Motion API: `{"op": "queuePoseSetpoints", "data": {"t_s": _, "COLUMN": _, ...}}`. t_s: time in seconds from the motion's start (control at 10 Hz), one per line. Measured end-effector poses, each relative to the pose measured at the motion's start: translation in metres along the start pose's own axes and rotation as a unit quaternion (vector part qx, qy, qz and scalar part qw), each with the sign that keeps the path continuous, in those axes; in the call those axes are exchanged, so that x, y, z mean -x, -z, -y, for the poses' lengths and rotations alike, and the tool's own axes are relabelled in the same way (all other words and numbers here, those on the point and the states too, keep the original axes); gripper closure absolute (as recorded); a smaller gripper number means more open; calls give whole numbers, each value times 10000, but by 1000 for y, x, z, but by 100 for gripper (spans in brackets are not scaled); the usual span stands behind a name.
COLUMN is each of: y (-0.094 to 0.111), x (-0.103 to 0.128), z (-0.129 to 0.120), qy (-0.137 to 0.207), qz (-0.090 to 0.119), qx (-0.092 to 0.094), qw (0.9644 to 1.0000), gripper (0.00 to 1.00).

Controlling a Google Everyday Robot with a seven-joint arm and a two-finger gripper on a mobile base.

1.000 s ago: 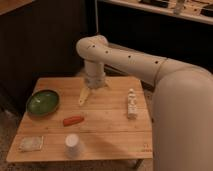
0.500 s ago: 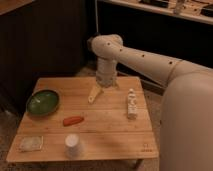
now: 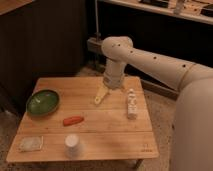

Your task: Move the arm in a circular motion

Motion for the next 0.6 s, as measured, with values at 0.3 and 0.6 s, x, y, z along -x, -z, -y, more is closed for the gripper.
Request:
{"op": "queuePoseSetpoints", "data": {"t_s": 0.3, "y": -1, "x": 17, "z": -6, "qy": 30, "qz": -34, "qx": -41, "qw": 10000, "gripper": 0}}
{"op": "queuePoseSetpoints", "data": {"t_s": 0.6, "y": -7, "x": 21, "z": 12, "qy": 292, "qz": -42, "qx": 11, "qw": 9996, "gripper": 0}}
